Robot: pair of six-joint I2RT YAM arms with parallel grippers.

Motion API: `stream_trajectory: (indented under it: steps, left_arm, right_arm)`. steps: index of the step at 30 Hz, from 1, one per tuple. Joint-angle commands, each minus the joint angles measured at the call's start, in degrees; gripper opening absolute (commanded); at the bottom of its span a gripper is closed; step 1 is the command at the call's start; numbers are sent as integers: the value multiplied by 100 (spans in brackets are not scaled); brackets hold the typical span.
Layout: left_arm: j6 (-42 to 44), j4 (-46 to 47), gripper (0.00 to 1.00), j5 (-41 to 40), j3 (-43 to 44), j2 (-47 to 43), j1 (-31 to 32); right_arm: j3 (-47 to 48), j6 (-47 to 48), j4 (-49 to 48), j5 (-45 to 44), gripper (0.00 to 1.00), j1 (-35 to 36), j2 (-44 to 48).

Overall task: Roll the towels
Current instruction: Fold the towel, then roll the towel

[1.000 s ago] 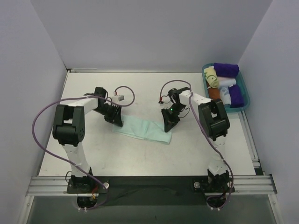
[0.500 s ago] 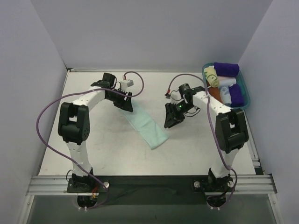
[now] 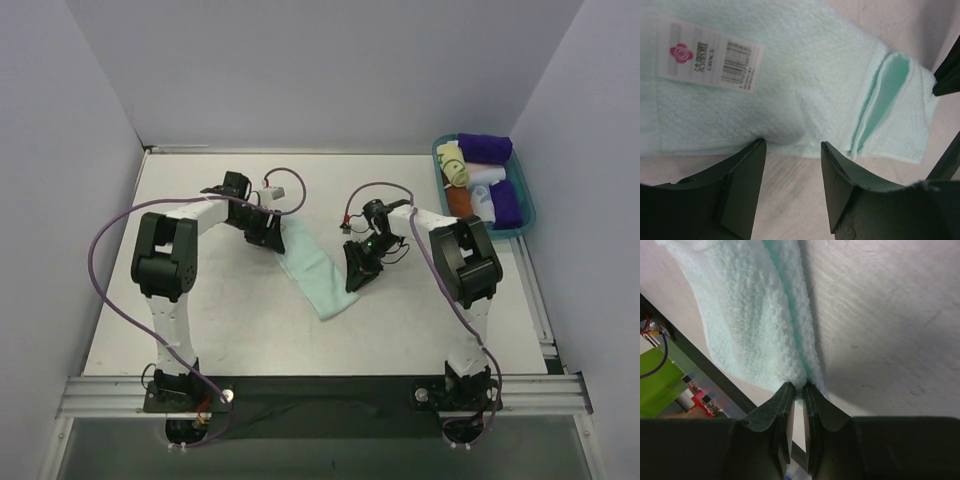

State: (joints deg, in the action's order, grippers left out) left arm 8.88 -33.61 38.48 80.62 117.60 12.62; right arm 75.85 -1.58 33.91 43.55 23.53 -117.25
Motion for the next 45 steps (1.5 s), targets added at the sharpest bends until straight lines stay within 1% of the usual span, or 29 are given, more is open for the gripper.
stream_trajectory:
  steps: [1,5,7,8,9,10,12,13,14,15,16,17,18,21,22,23,24,25,26,27,28,29,30,32,33,36,39,43,45]
  left_arm:
    - [-71,311,57,335,733,516,30]
    - [-168,284,55,432,1429,983,100]
    - [-203,214,56,590,1684,1124,91]
    - [-194,153,58,669,1816,1107,74]
    - [-159,144,59,887,1808,959,21]
    - [-115,118,61,994,1773,810,-23]
    - [95,170,65,1205,1362,424,-145]
    - [174,248,67,1362,1134,-92,-277]
    - [323,502,73,1381,601,-393,-356]
    - [455,635,75,1355,256,-718,-418]
    - [648,732,77,1260,-17,-1348,-471]
    - [1137,785,79,1172,-281,-1676,-463]
    - [1368,794,82,1005,-840,-2288,-454]
    - [2194,768,84,662,-1591,-3135,-235]
    - [2440,716,84,382,-2020,-3625,-86]
    - [2956,637,84,162,-2233,-3865,255]
    - [3222,610,84,-249,-2426,-4303,476]
    - [3495,610,83,-453,-2854,-4498,704]
    - [3941,636,83,-647,-3041,-4692,1211]
    - [4137,688,82,-1066,-3270,-5007,1495]
    - [4261,758,81,-1271,-3594,-5141,1811]
    - [4471,863,81,-1455,-3754,-5255,2336]
    - [4542,943,80,-1823,-3868,-5413,2663]
    - [4684,1127,79,-2202,-4124,-5458,3156]
    - [4701,1250,78,-2500,-4203,-5424,3594]
    - [4710,1698,70,-2941,-4405,-5152,4149]
    - [4684,2015,61,-3135,-4502,-4897,4424]
    - [4912,2630,56,-3399,-4775,-4659,4801]
    - [4904,2684,53,-3461,-4749,-4414,4828]
  right_arm:
    - [-176,-201,-7,136,14,230,27]
    - [-501,-676,-297,479,14,582,211]
    - [-589,-843,-376,610,17,837,395]
    - [-598,-878,-376,654,20,881,457]
    - [-650,-870,-359,655,27,855,640]
    - [-703,-844,-341,611,31,794,764]
    - [-843,-721,-272,540,35,584,1036]
    - [-896,-668,-227,541,35,296,1299]
    - [-897,-624,-201,541,36,162,1423]
    - [-880,-572,-148,523,36,30,1537]
    - [-749,-562,-157,514,36,-136,1721]
    - [-652,-545,-183,453,36,-164,1775]
    - [-538,-571,-209,427,36,-173,1785]
    - [-11,-738,-227,618,34,-42,1487]
    - [78,-808,-253,637,34,46,1260]
    - [244,-826,-271,663,33,186,1136]
    - [324,-835,-297,777,32,283,1004]
    - [394,-861,-306,778,31,362,750]
    - [456,-931,-367,787,31,476,626]
    - [457,-992,-550,865,30,512,520]
    - [465,-1054,-639,901,29,538,302]
    - [518,-1115,-727,927,29,574,186]
    - [535,-1107,-763,945,28,626,-6]
    - [527,-1116,-851,848,27,670,-166]
    - [449,-1142,-1008,813,27,705,-288]
    - [395,-1204,-1158,707,26,715,-552]
    - [360,-1221,-1194,672,25,688,-685]
    - [395,-1265,-1203,655,24,679,-755]
    - [404,-1292,-1203,672,23,679,-782]
